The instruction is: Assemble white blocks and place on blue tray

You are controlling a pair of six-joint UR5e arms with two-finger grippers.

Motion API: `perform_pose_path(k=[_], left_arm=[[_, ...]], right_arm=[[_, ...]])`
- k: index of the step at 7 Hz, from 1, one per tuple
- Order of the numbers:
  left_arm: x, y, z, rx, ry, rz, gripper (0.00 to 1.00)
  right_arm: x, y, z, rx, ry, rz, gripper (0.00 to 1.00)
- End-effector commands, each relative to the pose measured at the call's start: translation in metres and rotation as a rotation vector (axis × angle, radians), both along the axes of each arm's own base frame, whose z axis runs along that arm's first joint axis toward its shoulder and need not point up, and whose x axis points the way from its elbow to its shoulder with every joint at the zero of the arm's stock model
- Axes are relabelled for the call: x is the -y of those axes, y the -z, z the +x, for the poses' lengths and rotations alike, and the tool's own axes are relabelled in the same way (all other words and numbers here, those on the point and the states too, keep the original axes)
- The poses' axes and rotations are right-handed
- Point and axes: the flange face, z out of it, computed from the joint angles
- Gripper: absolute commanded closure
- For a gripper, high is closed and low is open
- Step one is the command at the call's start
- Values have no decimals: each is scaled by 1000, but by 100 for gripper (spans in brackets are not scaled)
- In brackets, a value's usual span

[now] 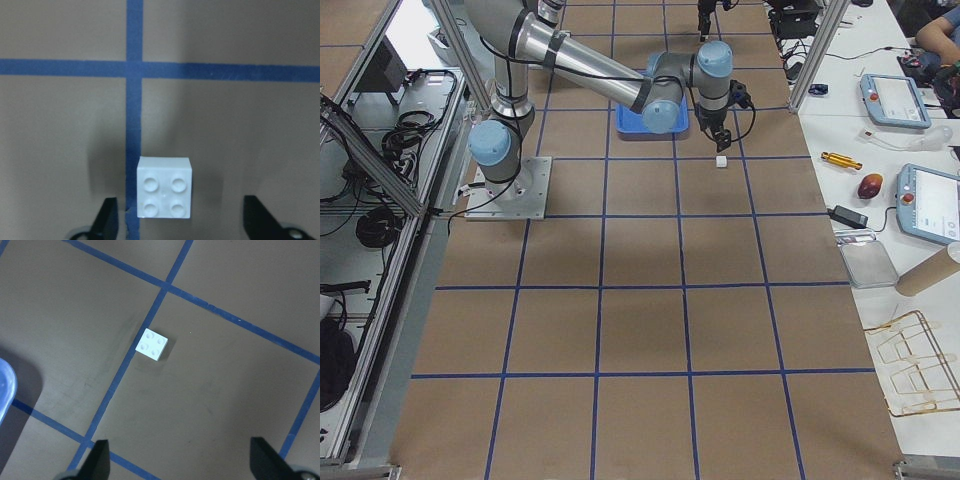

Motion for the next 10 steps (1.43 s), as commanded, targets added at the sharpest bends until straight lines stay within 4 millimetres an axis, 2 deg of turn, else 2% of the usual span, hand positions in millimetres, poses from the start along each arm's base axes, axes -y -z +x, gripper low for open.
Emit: perform_pose_path(k=[1,3,5,6,7,8,10], left_arm=[[3,-4,1,3,6,-13,61],[4,-6,1,3,13,-21,70],[3,-25,-5,-2,24,-40,73],[-1,-38,-16,-19,34,-56,73],[-8,-48,-35,-44,52,-50,73],[-20,-54,-72,-55,88,-45,74],[-65,-80,-156,-61,124,-48,75]], right_arm=[[20,12,-18,76,-93,-43,0],[32,30,-20,112,-134,-41,0],[35,38,-30,157,-164,-57,0],[33,44,-30,150,-184,-49,0],[32,46,-30,134,-278,-67,0],[33,50,-29,126,-398,-98,0],[36,67,-31,119,-500,-106,0]])
